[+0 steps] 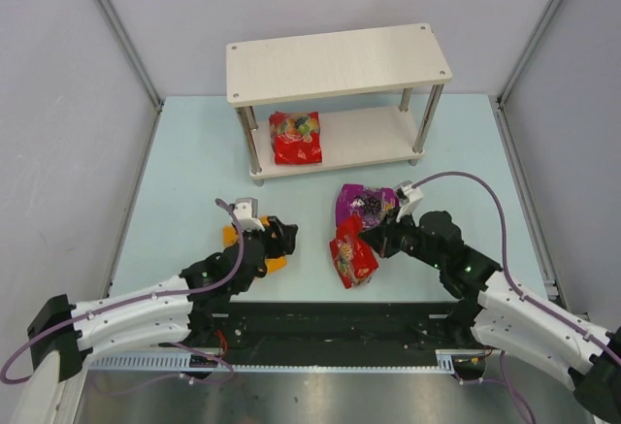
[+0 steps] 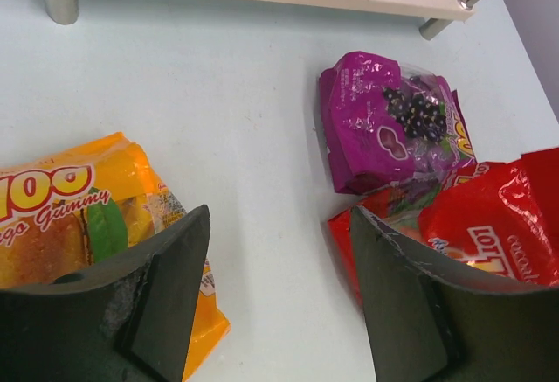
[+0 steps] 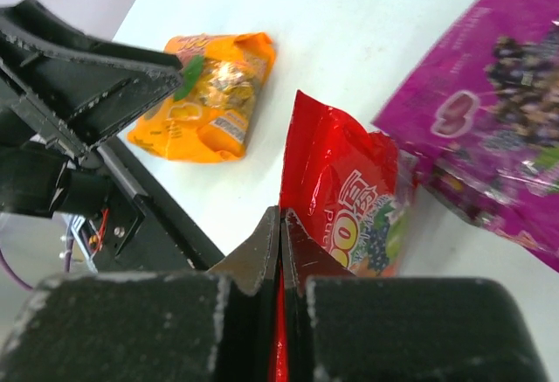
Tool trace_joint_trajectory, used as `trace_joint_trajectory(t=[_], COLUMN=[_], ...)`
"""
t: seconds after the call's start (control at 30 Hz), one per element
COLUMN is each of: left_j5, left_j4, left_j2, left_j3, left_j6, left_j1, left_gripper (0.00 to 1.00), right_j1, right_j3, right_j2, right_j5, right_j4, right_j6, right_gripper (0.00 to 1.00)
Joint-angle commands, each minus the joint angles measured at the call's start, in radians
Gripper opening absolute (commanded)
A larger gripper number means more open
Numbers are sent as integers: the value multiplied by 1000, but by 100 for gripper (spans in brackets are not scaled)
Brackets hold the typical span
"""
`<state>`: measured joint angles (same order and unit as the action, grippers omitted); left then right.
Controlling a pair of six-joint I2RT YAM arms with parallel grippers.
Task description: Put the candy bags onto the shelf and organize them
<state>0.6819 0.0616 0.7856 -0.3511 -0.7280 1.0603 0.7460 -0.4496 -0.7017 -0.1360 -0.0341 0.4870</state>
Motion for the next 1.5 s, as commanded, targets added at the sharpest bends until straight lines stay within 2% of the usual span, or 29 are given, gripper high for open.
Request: trace_joint_trajectory(t=[0.0,0.3,0.37,0.5,0.63,0.67,0.7,0.9,1.07,1.13,1.23,1.3,1.37,1.47], left_j5=[44,87,96,100,96,96,93,91,87,88,88,88,85,82], left_j4=[-41,-146,-158,-158,-155,-157,-157,-155,-167,-175,-180,-183,-180,-186], left_j2=[-48,-128,-137,-135,-115,-111,-105,-103,-105,-106,-117,-121,-123,-123], left_j3=[4,-11,-15,-12,-14,-17,-19,-19,-22,-20,-14,-8,-5,-6], left_j6=[-19,-21,-21,-27,-34,-36,-37,-42,-45,-48,-57,-60,-63,-65], left_j1=[6,4,4,4,4,4,4,3,4,4,4,4,4,4], left_gripper=[71,72,72,73,73,74,73,73,74,74,74,74,74,74], right_j1=[98,343,383,472,501,500,500,455,351,319,250,204,179,148], right_j3=[-64,-101,-104,-106,-106,-107,-107,-106,-107,-107,-107,-106,-107,-107], right_j2=[-83,-304,-355,-423,-444,-435,-420,-308,-292,-308,-353,-380,-423,-475], right_j5=[25,49,50,29,3,10,22,180,234,213,110,23,-66,-160], right_j4=[193,345,359,395,404,399,381,287,176,152,132,135,161,200], right_j6=[-27,-12,-5,12,7,5,1,-31,-36,-44,-74,-114,-140,-179], right_gripper=[0,2,9,43,55,62,63,63,63,64,71,84,91,93])
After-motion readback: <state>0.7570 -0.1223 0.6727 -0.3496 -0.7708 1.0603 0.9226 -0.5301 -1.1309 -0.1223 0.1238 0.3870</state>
